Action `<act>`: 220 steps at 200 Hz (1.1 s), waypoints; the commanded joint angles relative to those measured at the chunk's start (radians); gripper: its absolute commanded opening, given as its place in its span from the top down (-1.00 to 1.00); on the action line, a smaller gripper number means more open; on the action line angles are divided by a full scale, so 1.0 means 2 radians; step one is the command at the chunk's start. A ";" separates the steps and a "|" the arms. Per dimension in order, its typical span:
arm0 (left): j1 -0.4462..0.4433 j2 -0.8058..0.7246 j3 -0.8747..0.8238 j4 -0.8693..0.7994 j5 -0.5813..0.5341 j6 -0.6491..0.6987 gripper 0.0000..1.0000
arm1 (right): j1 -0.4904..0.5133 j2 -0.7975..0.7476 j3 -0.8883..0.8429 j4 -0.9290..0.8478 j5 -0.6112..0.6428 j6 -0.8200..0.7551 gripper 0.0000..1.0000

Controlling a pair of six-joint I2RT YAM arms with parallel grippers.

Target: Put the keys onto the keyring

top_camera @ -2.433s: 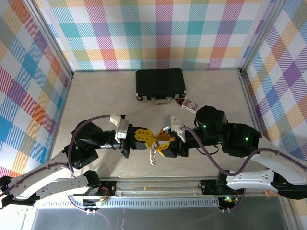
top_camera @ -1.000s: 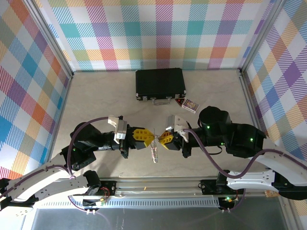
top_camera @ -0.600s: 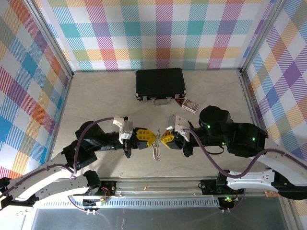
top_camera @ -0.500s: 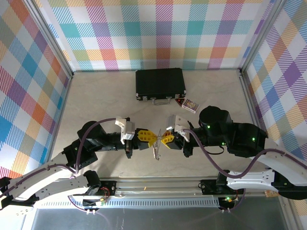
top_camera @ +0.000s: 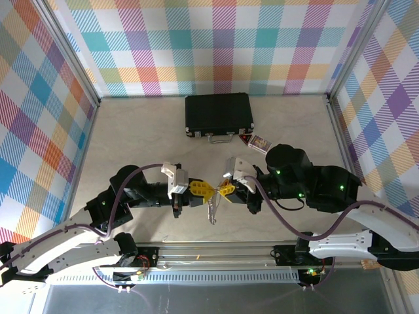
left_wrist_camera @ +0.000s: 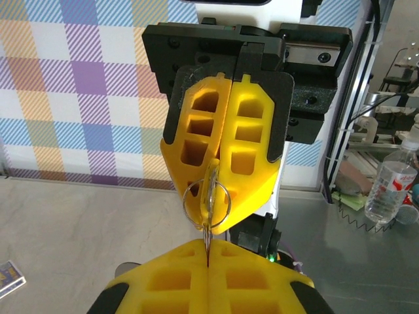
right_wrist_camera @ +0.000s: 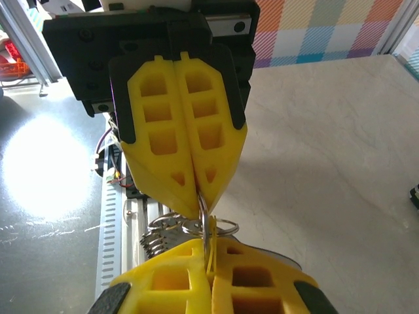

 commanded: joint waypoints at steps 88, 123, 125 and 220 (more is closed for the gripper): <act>-0.003 -0.052 -0.064 -0.021 -0.132 -0.028 -0.99 | -0.027 0.060 0.070 -0.070 0.068 0.033 1.00; -0.003 -0.073 -0.096 -0.033 -0.165 -0.069 -1.00 | -0.065 0.090 0.065 -0.071 0.040 0.069 1.00; -0.003 -0.075 -0.098 -0.032 -0.169 -0.073 -1.00 | -0.067 0.091 0.065 -0.072 0.038 0.070 1.00; -0.003 -0.129 -0.126 -0.084 -0.332 -0.103 -1.00 | -0.196 0.168 0.007 0.014 -0.065 0.087 1.00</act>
